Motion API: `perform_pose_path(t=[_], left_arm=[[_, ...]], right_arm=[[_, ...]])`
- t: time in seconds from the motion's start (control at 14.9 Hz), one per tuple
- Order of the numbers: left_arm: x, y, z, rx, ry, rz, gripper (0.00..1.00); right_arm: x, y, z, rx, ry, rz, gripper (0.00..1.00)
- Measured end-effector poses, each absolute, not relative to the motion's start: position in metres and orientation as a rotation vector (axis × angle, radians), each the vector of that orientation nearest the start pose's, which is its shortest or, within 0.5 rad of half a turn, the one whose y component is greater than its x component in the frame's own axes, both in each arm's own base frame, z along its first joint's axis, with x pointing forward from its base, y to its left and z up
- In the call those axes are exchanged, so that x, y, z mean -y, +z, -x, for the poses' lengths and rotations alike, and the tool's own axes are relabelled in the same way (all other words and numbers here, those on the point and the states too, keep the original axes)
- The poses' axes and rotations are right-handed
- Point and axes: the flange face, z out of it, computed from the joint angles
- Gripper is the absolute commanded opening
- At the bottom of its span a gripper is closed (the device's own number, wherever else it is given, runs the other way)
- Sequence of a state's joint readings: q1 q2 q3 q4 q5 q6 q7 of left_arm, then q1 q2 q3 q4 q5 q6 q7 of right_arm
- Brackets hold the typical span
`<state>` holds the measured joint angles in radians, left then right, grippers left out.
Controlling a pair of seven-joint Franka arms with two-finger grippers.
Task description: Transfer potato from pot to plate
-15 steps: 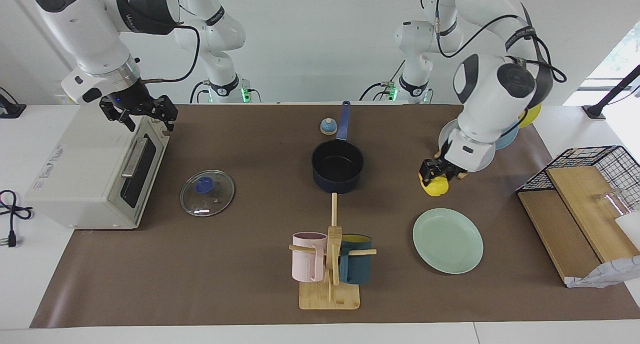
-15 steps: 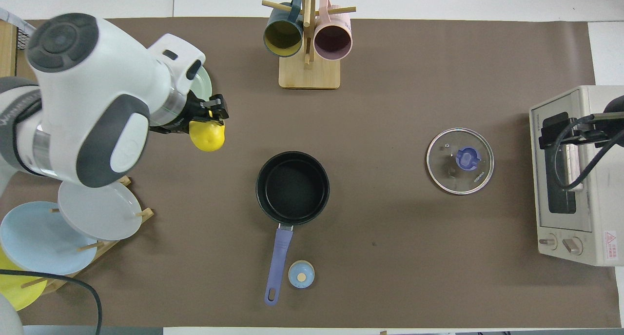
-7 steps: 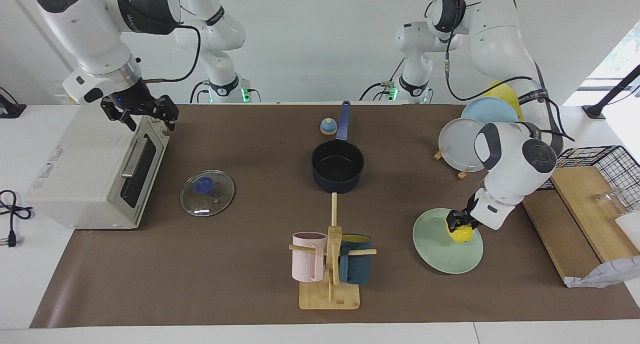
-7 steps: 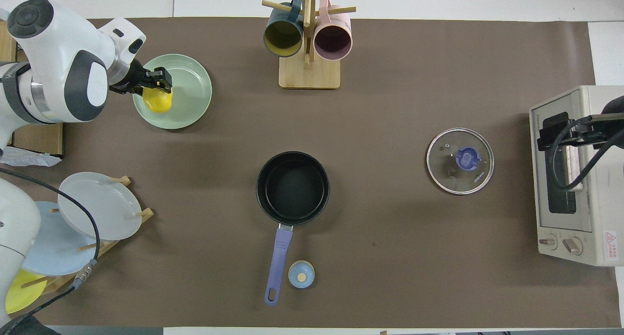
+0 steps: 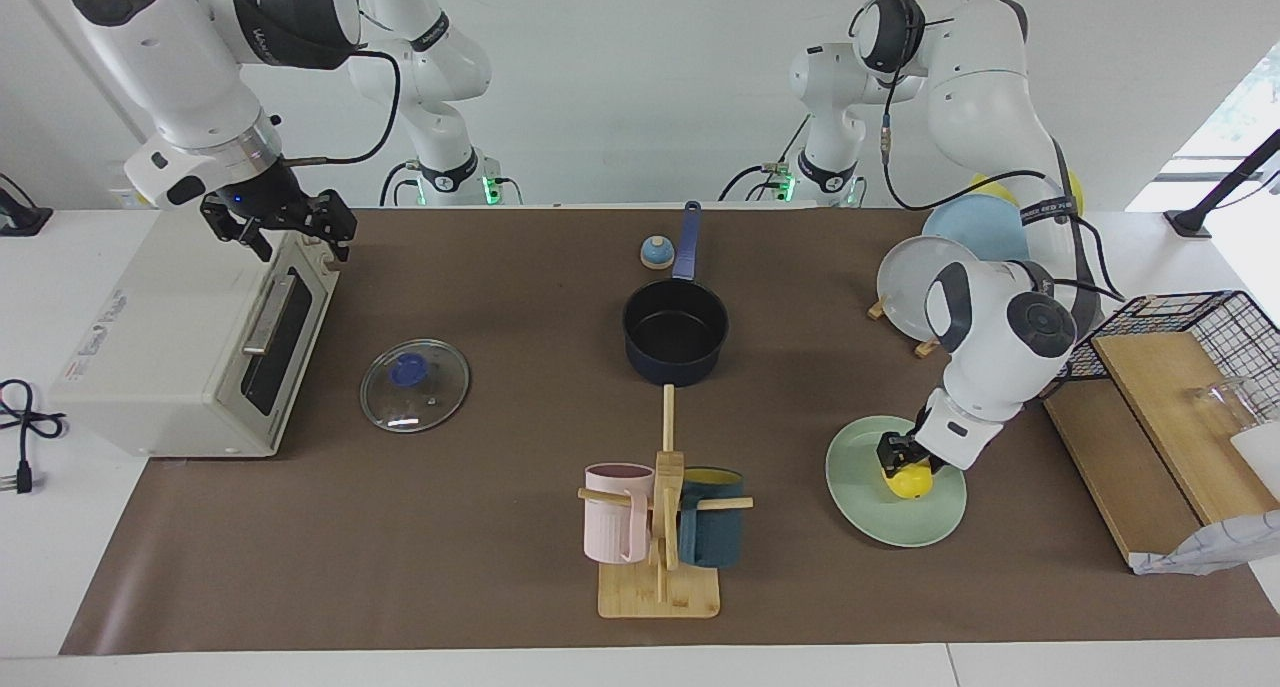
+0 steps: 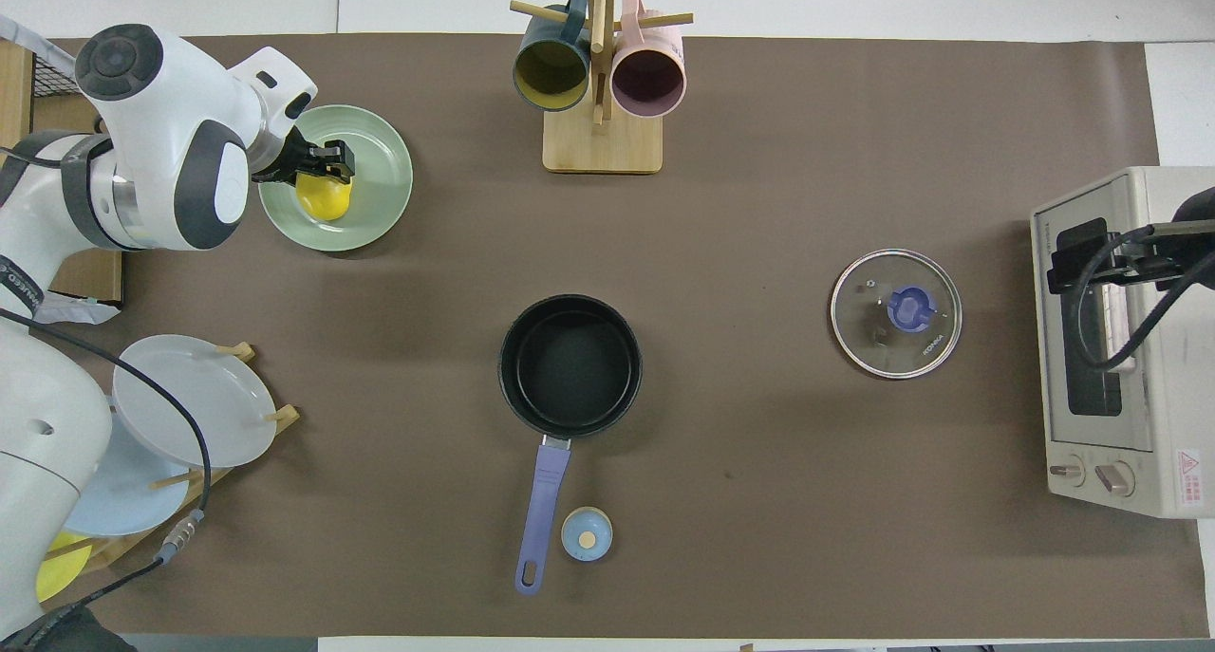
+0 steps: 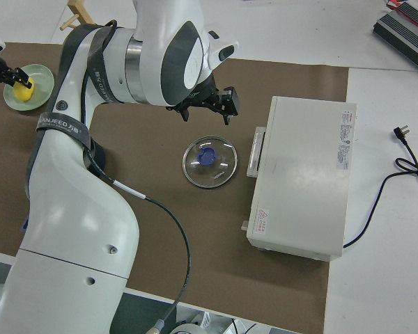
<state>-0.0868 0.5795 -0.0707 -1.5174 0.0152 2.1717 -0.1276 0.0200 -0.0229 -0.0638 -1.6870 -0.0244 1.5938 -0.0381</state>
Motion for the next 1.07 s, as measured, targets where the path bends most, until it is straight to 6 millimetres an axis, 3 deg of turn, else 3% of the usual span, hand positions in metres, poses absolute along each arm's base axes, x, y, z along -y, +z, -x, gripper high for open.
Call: perform_pose_path(t=[0.27,0.4,0.67,1.07], left_arm=[[0.104,0.334,-0.704,-0.049,-0.110,3.175,1.00],[0.105,0.356,-0.705,-0.050,-0.136,3.175,1.00],[0.101,0.449,-0.687,-0.047,-0.184,3.166,1.00],[0.077,0.589,-0.610,-0.011,-0.099,3.141,1.00]], right_arm=[[0.027,0.584,-0.545,-0.007,0.113,3.160,1.00],[0.027,0.584,-0.545,-0.007,0.113,3.160,1.00],[0.027,0.584,-0.545,-0.007,0.113,3.160,1.00],[0.027,0.584,-0.545,-0.007,0.113,3.160,1.00]])
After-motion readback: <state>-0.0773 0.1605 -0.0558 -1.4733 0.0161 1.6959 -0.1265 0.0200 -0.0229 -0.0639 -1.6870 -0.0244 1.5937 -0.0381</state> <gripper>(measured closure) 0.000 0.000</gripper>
